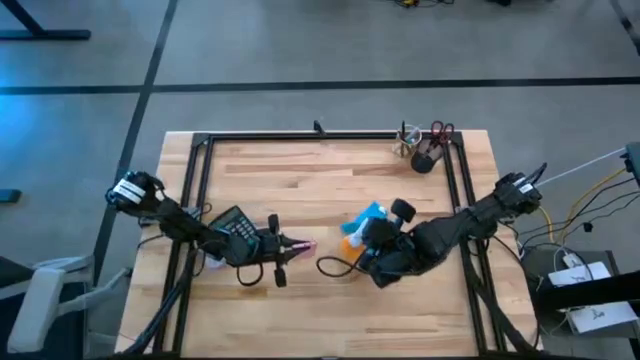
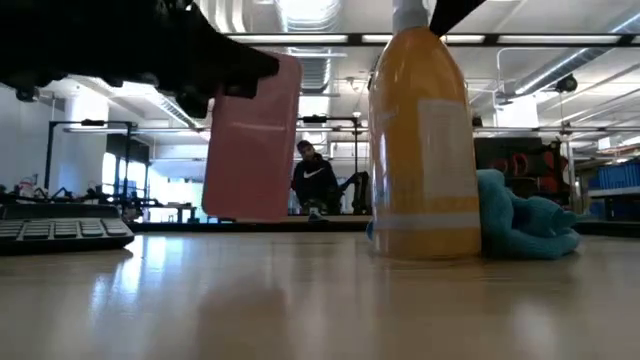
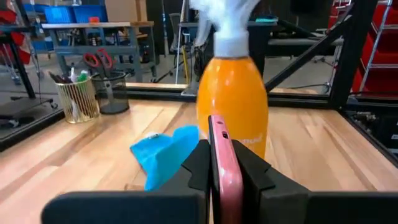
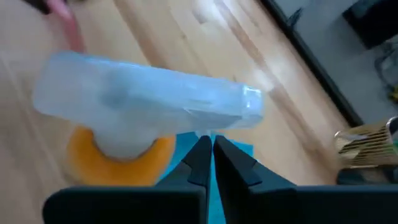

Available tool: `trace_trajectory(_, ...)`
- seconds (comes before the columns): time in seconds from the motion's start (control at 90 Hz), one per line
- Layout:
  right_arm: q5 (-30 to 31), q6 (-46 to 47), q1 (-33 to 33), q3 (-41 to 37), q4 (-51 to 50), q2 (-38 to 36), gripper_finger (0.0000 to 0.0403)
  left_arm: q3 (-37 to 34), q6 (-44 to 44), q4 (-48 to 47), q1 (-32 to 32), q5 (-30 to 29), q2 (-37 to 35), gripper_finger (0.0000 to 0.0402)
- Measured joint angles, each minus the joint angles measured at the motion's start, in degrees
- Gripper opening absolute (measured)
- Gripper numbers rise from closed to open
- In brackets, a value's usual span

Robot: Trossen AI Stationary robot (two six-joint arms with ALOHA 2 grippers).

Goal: Apply microfiber cloth
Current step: Spray the pink cellphone using the yellow spray bottle

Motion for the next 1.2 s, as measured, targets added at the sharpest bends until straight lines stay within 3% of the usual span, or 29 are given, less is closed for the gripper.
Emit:
trace_trajectory(0.211, 0.8, -8.5, -2.6, 0.0, 2.1, 1.4, 0.0000, 1.9, 0.1, -5.2, 0.0, 0.0, -0.1, 0.0014)
trace_trajectory(0.567, 3.0, -25.7, -0.7, -0.1, 13.9, 1.9, 0.0000, 1.8, 2.1, -5.6, 0.1, -0.1, -1.6, 0.0014)
trace_trajectory(0.811, 5.1, -22.8, -0.7, -0.7, 7.4, 1.1, 0.0000, -0.9, 2.7, -8.5, 0.0, -0.7, -6.3, 0.0014)
trace_trajectory(1.011, 5.4, -23.1, -1.2, -8.1, 6.6, -3.4, 0.0000, -6.0, 1.0, -8.4, 0.1, -4.4, -13.8, 0.0014)
trace_trajectory(1.2, 1.3, -26.7, -4.3, -19.3, 15.3, -11.1, 0.0000, -8.2, 0.8, -8.3, 1.0, -7.5, -17.1, 0.0014)
